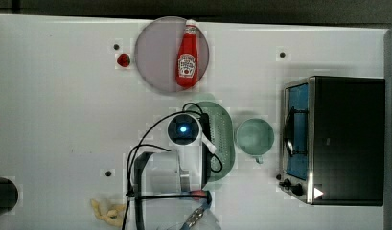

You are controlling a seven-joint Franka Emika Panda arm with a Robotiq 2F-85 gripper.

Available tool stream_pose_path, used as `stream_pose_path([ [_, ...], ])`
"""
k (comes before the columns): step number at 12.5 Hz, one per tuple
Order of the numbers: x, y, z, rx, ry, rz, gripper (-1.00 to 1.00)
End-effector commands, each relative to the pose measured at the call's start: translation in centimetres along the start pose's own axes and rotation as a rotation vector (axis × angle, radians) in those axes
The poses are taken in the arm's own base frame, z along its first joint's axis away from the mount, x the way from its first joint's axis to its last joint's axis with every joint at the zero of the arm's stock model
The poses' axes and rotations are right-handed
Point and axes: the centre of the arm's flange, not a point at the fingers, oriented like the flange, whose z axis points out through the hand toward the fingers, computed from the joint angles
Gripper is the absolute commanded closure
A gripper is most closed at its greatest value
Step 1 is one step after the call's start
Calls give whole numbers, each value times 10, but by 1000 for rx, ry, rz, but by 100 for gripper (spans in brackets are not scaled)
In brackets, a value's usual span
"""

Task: Drag strainer right to left.

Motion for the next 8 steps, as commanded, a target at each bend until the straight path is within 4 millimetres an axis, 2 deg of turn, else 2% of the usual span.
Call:
stream_pose_path([
  [1, -51, -4, -5, 30, -8, 25, -100],
  [8, -139, -13, -2, 26, -68, 75, -100],
])
